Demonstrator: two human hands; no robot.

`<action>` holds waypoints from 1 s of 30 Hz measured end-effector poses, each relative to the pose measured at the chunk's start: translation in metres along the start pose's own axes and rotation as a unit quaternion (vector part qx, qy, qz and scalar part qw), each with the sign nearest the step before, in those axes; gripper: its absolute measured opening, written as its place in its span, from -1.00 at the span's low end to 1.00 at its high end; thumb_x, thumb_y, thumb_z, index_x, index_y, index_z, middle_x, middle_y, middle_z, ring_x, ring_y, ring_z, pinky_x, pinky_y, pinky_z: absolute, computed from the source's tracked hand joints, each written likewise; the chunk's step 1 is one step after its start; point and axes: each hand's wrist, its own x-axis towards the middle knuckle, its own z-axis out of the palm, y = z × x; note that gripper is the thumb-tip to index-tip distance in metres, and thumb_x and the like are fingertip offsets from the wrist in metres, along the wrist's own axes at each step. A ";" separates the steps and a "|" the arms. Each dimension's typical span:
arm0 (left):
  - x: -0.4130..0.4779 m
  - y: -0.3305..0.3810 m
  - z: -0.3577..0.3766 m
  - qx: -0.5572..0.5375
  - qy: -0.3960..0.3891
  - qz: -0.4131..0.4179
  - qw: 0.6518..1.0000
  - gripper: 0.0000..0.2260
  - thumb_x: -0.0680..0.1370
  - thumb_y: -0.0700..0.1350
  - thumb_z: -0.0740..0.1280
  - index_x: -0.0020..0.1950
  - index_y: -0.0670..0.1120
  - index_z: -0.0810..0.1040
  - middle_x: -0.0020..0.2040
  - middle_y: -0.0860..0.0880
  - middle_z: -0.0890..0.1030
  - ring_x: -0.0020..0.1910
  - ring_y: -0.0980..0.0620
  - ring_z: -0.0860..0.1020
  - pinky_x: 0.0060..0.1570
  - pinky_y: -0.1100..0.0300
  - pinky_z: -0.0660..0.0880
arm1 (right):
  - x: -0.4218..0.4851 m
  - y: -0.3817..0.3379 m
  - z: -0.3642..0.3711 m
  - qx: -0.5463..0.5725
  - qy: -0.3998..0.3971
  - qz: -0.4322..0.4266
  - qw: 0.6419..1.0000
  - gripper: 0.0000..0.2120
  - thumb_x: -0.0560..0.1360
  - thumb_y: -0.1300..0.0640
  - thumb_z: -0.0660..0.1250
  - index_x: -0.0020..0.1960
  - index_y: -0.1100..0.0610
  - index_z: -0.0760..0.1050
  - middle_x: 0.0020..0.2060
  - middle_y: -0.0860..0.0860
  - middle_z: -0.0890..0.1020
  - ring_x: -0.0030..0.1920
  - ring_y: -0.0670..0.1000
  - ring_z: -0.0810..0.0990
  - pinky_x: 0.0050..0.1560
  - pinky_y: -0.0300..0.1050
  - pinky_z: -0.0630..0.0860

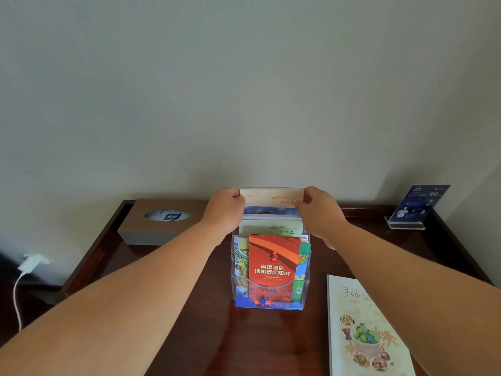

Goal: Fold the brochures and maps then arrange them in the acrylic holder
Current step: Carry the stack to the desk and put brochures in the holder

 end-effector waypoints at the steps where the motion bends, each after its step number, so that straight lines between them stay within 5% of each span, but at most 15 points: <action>1: 0.000 0.000 0.000 -0.001 0.002 0.001 1.000 -0.76 0.63 -0.19 0.13 0.08 -0.19 0.59 0.26 -0.14 0.58 -0.13 0.03 0.50 -0.31 0.23 0.43 | 0.001 0.000 0.000 -0.003 0.000 0.000 1.000 -0.90 0.62 0.18 0.17 0.07 0.02 0.41 0.17 0.05 0.58 -0.04 0.03 0.52 -0.35 -0.34 0.38; 5: 0.002 0.000 0.000 -0.014 -0.002 -0.016 1.000 -0.78 0.60 -0.20 0.14 0.00 -0.17 0.58 -0.09 -0.12 0.54 -0.18 -0.07 0.47 -0.22 -0.04 0.45 | 0.001 0.001 0.001 0.001 -0.001 0.000 1.000 -0.89 0.62 0.16 0.20 0.12 0.01 0.41 0.19 0.04 0.58 -0.08 0.02 0.52 -0.38 -0.35 0.38; 7: 0.002 0.004 -0.001 -0.020 0.016 -0.016 1.000 -0.81 0.57 -0.21 0.15 -0.03 -0.18 0.56 -0.16 -0.11 0.48 -0.18 -0.07 0.43 -0.25 0.05 0.32 | -0.001 -0.001 -0.002 0.022 -0.001 0.003 1.000 -0.84 0.60 0.13 0.24 0.17 0.01 0.41 0.17 0.03 0.59 -0.14 -0.01 0.55 -0.39 -0.33 0.43; 10: -0.002 0.023 -0.007 -0.063 0.096 0.020 0.993 -0.69 0.58 -0.21 0.18 0.30 -0.12 0.50 0.15 -0.04 0.54 0.13 -0.04 0.50 0.04 0.15 0.39 | -0.007 -0.005 -0.017 0.083 0.001 0.003 0.997 -0.78 0.56 0.09 0.30 0.18 -0.04 0.38 0.13 0.01 0.60 -0.07 -0.01 0.59 -0.33 -0.28 0.52; 13: -0.011 0.057 0.000 -0.100 0.129 0.102 0.981 -0.67 0.54 -0.23 0.22 0.31 -0.10 0.49 0.21 -0.06 0.54 0.15 0.02 0.50 0.12 0.18 0.39 | -0.017 -0.003 -0.038 0.112 0.020 -0.001 0.993 -0.75 0.55 0.02 0.32 0.21 -0.03 0.40 0.05 -0.04 0.59 -0.01 -0.02 0.58 -0.31 -0.28 0.48; 18: -0.041 0.101 0.059 -0.136 0.022 0.154 0.978 -0.73 0.54 -0.22 0.25 0.21 -0.07 0.57 0.07 -0.04 0.62 0.01 0.05 0.55 0.05 0.22 0.43 | -0.038 0.040 -0.072 0.115 0.050 0.043 0.991 -0.72 0.52 -0.04 0.34 0.20 -0.01 0.48 0.01 -0.05 0.60 -0.03 0.01 0.61 0.03 0.01 0.59; 22: -0.073 0.088 0.127 -0.087 -0.112 0.119 0.983 -0.73 0.55 -0.19 0.26 0.23 -0.11 0.57 0.15 -0.07 0.64 0.17 0.00 0.56 0.17 0.20 0.42 | -0.064 0.107 -0.079 0.041 0.054 0.140 0.988 -0.68 0.51 -0.01 0.34 0.24 0.06 0.51 0.09 0.00 0.62 0.03 0.02 0.57 0.06 -0.05 0.51; 27: -0.117 0.026 0.197 0.019 -0.250 -0.059 0.966 -0.73 0.54 -0.14 0.26 0.22 -0.13 0.55 0.20 -0.10 0.61 0.14 -0.06 0.56 -0.06 0.21 0.43 | -0.103 0.176 -0.062 -0.014 -0.080 0.297 0.951 -0.59 0.54 0.04 0.31 0.31 0.23 0.43 0.03 0.06 0.59 -0.10 0.03 0.56 -0.26 -0.14 0.48; 30: -0.136 -0.002 0.217 0.045 -0.269 -0.152 0.950 -0.76 0.52 -0.10 0.29 0.12 -0.19 0.51 0.11 -0.14 0.59 -0.02 -0.09 0.56 -0.31 0.19 0.38 | -0.122 0.197 -0.046 0.039 -0.117 0.376 0.918 -0.67 0.52 0.07 0.31 0.22 0.21 0.48 -0.06 0.08 0.66 -0.12 0.04 0.67 -0.20 -0.14 0.59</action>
